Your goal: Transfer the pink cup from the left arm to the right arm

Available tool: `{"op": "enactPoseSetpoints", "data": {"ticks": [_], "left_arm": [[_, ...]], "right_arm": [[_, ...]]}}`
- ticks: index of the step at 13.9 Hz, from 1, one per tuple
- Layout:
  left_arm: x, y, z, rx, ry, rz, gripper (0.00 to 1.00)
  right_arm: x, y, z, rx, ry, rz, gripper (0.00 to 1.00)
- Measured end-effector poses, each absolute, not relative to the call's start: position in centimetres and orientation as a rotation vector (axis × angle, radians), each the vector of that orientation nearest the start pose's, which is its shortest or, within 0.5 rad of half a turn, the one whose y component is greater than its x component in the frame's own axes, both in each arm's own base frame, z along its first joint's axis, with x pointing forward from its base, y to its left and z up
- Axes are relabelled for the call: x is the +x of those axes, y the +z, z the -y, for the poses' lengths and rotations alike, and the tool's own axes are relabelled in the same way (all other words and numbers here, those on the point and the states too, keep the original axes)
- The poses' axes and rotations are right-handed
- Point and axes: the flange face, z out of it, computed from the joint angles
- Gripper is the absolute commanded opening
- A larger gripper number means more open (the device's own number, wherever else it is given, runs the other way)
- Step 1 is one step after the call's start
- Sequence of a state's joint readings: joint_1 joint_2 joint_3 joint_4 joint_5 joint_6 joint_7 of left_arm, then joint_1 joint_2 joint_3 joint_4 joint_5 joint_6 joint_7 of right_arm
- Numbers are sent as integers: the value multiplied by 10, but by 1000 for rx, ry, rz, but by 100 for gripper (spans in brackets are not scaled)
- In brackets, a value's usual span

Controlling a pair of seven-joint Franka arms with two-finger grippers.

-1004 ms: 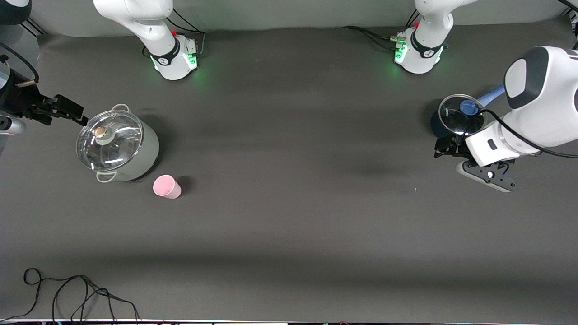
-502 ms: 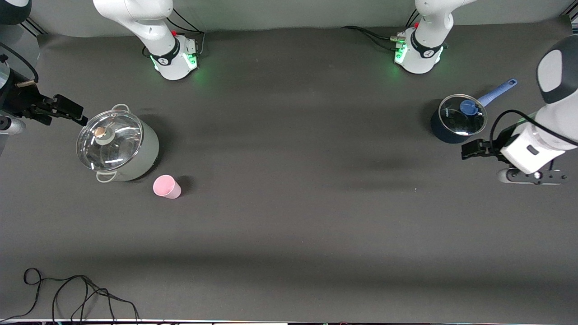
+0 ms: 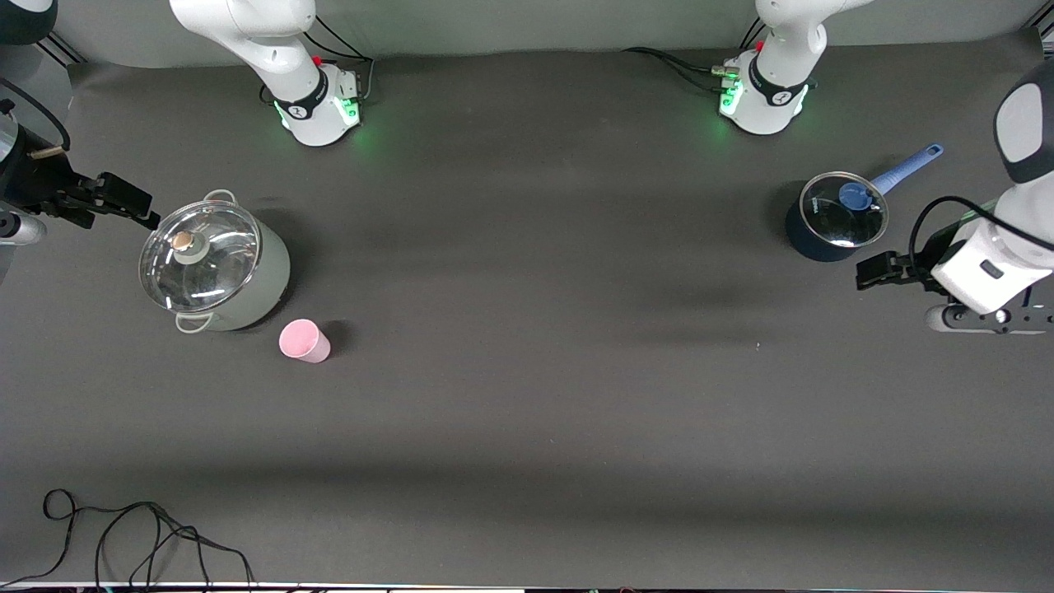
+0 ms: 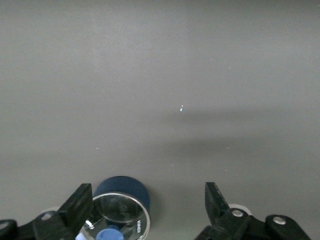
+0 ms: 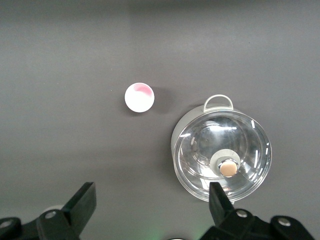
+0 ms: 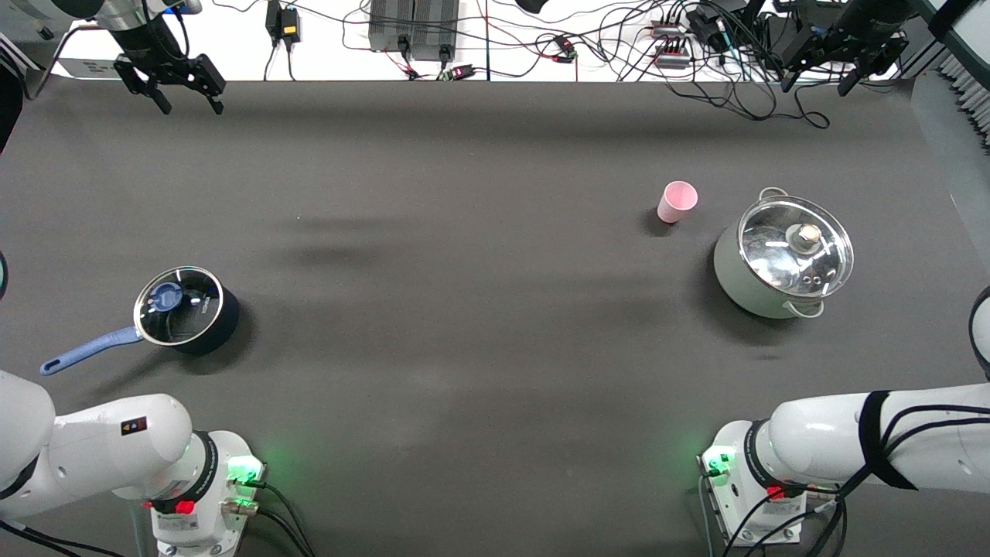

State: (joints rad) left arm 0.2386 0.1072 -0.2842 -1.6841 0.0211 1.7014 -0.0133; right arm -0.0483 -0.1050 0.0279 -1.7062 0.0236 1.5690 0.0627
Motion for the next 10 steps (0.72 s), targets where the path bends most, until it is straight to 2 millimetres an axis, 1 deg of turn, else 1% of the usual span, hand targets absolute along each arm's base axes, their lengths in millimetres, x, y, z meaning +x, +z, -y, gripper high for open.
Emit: {"op": "enactPoseSetpoints", "data": {"ticks": [3, 5, 7, 10], "left_arm": [[575, 545, 34, -3125, 91, -99, 100], [567, 555, 44, -3119, 102, -127, 100], [563, 559, 43, -3116, 120, -168, 100], [561, 564, 33, -3115, 131, -194, 100]], "right_arm": [[520, 617, 7, -3118, 51, -130, 100], [520, 617, 7, -3118, 51, -130, 100], [520, 617, 7, -3118, 51, -130, 100], [520, 617, 7, -3118, 51, -130, 100]]}}
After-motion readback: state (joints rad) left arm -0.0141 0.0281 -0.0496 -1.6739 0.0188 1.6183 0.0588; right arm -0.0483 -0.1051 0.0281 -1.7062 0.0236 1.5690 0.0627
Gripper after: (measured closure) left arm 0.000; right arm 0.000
